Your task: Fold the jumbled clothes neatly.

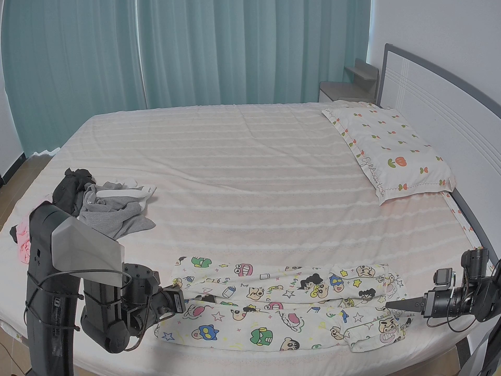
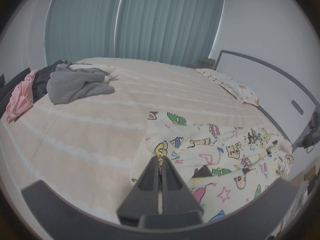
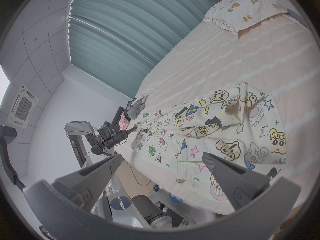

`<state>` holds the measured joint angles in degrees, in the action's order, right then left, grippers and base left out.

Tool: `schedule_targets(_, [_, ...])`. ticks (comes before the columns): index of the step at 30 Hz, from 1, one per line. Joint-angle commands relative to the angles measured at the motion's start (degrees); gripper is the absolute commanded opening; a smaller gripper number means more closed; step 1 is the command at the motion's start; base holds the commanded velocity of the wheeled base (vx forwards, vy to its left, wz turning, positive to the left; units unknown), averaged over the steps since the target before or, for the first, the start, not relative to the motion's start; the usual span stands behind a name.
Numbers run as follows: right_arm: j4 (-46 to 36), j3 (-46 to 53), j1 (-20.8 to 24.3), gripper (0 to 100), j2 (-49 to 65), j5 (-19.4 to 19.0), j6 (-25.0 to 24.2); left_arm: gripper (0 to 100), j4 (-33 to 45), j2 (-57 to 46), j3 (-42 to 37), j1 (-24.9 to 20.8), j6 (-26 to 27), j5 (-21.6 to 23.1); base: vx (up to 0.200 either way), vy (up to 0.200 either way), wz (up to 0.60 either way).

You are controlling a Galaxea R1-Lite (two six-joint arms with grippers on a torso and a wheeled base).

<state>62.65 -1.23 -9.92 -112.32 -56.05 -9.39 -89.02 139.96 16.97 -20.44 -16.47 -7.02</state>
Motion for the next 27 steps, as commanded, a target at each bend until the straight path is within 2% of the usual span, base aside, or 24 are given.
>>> schedule_targets(1, [0.02, 0.0, -0.01, 100, -0.09, -0.02, 0.07, 0, -0.98, 4.18, -0.01, -0.03, 0.47, -0.01, 0.0, 0.0, 0.0])
schedule_targets(2, [0.02, 0.0, -0.01, 100, -0.09, -0.02, 0.07, 100, -0.98, 4.71, 0.17, 0.05, 0.74, -0.01, 0.0, 0.0, 0.0])
schedule_targets(11, [0.02, 0.0, -0.01, 100, -0.18, -0.02, 0.07, 100, -0.98, 4.71, -0.97, 2.16, -0.32, -0.36, 0.0, 0.0, 0.0])
schedule_targets(16, [0.02, 0.0, -0.01, 100, -0.18, -0.11, -0.02, 100, -0.98, -0.92, -4.05, 3.57, -4.89, 0.61, 0.0, 0.0, 0.0])
schedule_targets(17, [0.02, -0.09, -0.01, 100, -0.18, -0.11, -0.02, 100, -0.98, -3.91, -5.19, 3.66, -8.05, 1.84, 0.0, 0.0, 0.0])
schedule_targets(20, [0.02, 0.0, -0.01, 100, -0.18, -0.11, -0.02, 100, -0.98, -8.21, -6.77, 3.92, -12.53, 4.82, 0.0, 0.0, 0.0])
schedule_targets(24, [0.02, -0.09, -0.01, 100, -0.18, -0.11, -0.02, 100, -0.98, -9.79, -5.46, 4.62, -15.87, 6.49, 0.0, 0.0, 0.0])
schedule_targets(27, [0.02, -0.09, -0.01, 100, -0.18, -0.11, -0.02, 100, -0.9, -8.48, -2.56, 4.1, -16.23, 6.49, 0.0, 0.0, 0.0])
